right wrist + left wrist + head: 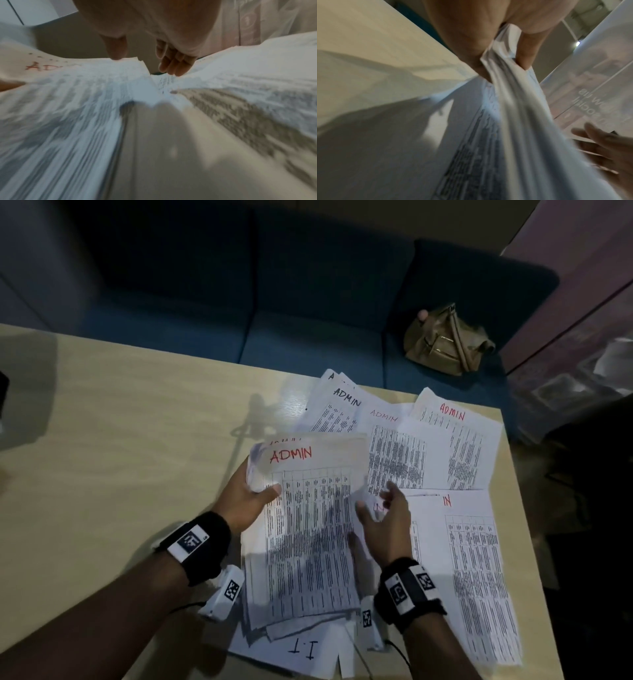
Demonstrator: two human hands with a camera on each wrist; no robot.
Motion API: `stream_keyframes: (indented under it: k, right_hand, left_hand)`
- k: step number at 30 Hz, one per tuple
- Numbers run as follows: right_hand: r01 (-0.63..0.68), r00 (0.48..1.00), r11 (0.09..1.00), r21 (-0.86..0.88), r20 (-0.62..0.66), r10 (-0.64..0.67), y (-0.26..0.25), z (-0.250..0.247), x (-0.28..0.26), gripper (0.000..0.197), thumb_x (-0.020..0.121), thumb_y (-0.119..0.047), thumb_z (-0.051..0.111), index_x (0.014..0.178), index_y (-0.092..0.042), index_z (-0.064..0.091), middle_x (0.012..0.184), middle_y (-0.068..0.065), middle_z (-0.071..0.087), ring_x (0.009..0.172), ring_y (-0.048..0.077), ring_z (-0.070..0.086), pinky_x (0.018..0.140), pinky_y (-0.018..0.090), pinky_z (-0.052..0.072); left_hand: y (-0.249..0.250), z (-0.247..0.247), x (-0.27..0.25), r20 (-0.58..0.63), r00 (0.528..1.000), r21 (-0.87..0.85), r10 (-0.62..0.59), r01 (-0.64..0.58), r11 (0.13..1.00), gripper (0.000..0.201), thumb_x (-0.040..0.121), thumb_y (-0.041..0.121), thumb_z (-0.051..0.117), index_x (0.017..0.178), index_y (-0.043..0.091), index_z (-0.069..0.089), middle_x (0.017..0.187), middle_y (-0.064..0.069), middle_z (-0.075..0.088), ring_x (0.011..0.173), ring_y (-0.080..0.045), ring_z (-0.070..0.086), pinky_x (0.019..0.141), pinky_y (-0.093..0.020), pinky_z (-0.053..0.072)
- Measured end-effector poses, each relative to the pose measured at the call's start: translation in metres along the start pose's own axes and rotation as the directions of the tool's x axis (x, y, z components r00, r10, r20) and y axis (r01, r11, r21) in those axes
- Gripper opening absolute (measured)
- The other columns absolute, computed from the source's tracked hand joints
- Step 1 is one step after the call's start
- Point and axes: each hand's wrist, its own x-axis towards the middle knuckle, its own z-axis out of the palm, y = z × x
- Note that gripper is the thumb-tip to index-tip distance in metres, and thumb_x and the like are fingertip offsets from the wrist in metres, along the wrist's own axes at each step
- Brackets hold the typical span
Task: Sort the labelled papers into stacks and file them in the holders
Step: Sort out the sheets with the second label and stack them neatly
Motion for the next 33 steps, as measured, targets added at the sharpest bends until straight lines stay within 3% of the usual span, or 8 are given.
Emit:
stream_keyframes:
  k: [6, 10, 13, 18, 24, 28, 31, 33]
  right_hand:
    - [0.094, 0.992, 0.987, 0.127, 0.072, -0.103, -0.026, -0.010, 0.010, 0.074, 0.081, -0.064, 0.052, 0.140, -0.039, 0.016, 0.143, 0.015, 0.042, 0.127, 0.032, 0.046, 0.106, 0.049, 0.039]
    - [0.140, 0.982, 0.981, 0.133, 0.111, -0.156, -0.030, 0.006, 0.004, 0.069, 0.092, -0.034, 0.057, 0.145, -0.044, 0.014, 0.131, 0.002, 0.044, 0.116, 0.029, 0.052, 0.101, 0.043, 0.043]
    - [0.199, 0.973, 0.975, 0.100, 0.102, -0.209, -0.022, 0.012, 0.002, 0.067, 0.087, -0.039, 0.063, 0.139, -0.048, 0.022, 0.132, -0.008, 0.042, 0.116, 0.021, 0.051, 0.096, 0.037, 0.046]
    - [0.219, 0.968, 0.971, 0.094, 0.103, -0.228, -0.013, 0.015, 0.010, 0.048, 0.082, -0.043, 0.060, 0.122, -0.045, 0.034, 0.124, 0.000, 0.050, 0.108, 0.022, 0.056, 0.089, 0.040, 0.052]
    - [0.221, 0.968, 0.974, 0.040, 0.111, -0.224, -0.012, 0.021, 0.015, 0.031, 0.090, -0.051, 0.042, 0.117, -0.035, 0.039, 0.109, 0.002, 0.059, 0.090, 0.017, 0.059, 0.073, 0.028, 0.047]
    - [0.194, 0.979, 0.978, 0.076, 0.046, -0.198, -0.007, 0.017, 0.015, 0.025, 0.098, -0.023, 0.046, 0.123, -0.025, 0.047, 0.105, -0.018, 0.055, 0.088, 0.002, 0.054, 0.066, 0.016, 0.039]
    - [0.107, 0.989, 0.988, 0.115, 0.090, -0.117, -0.006, 0.016, 0.016, 0.014, 0.098, -0.019, 0.048, 0.107, -0.020, 0.057, 0.091, -0.013, 0.061, 0.080, 0.000, 0.054, 0.056, 0.008, 0.039]
    - [0.083, 0.993, 0.990, 0.115, 0.079, -0.092, -0.008, 0.016, 0.017, 0.009, 0.096, -0.021, 0.050, 0.097, -0.020, 0.059, 0.088, -0.007, 0.063, 0.079, 0.008, 0.056, 0.058, 0.014, 0.040]
  left_hand:
    - [0.001, -0.006, -0.028, 0.164, 0.986, -0.082, -0.020, 0.034, 0.996, 0.069, 0.073, 0.021, 0.072, 0.135, 0.035, 0.045, 0.127, 0.014, 0.062, 0.123, -0.007, 0.053, 0.107, -0.040, 0.039]
    - [-0.004, -0.006, -0.036, 0.143, 0.986, -0.116, -0.081, 0.098, 0.988, 0.062, 0.069, 0.022, 0.071, 0.125, 0.040, 0.051, 0.122, 0.013, 0.065, 0.122, -0.011, 0.055, 0.107, -0.042, 0.039]
    - [-0.009, -0.013, -0.038, 0.209, 0.977, -0.128, -0.037, 0.065, 0.990, 0.074, 0.075, 0.018, 0.070, 0.135, 0.049, 0.040, 0.137, 0.012, 0.055, 0.130, -0.009, 0.048, 0.108, -0.042, 0.037]
    - [-0.010, -0.021, -0.035, 0.311, 0.951, 0.092, -0.005, -0.024, 0.995, 0.077, 0.073, 0.029, 0.071, 0.130, 0.065, 0.033, 0.146, 0.028, 0.038, 0.137, 0.002, 0.034, 0.116, -0.043, 0.027]
    - [0.007, -0.014, -0.028, 0.381, 0.924, 0.118, 0.014, -0.064, 0.991, 0.073, 0.073, 0.016, 0.067, 0.124, 0.062, 0.041, 0.128, 0.041, 0.047, 0.120, 0.016, 0.044, 0.094, -0.010, 0.039]
    - [0.008, -0.016, -0.026, 0.371, 0.929, 0.085, -0.003, -0.031, 0.996, 0.078, 0.073, 0.009, 0.063, 0.128, 0.058, 0.037, 0.133, 0.032, 0.047, 0.121, 0.010, 0.046, 0.095, -0.023, 0.044]
    - [0.008, -0.016, -0.024, 0.353, 0.935, 0.080, 0.018, -0.050, 0.996, 0.068, 0.073, 0.002, 0.058, 0.121, 0.048, 0.048, 0.120, 0.033, 0.056, 0.108, 0.010, 0.055, 0.083, -0.016, 0.049]
    - [0.005, -0.012, -0.025, 0.345, 0.938, 0.032, 0.031, -0.045, 0.998, 0.060, 0.079, -0.013, 0.056, 0.118, 0.032, 0.049, 0.118, 0.024, 0.059, 0.104, 0.008, 0.058, 0.077, -0.013, 0.049]
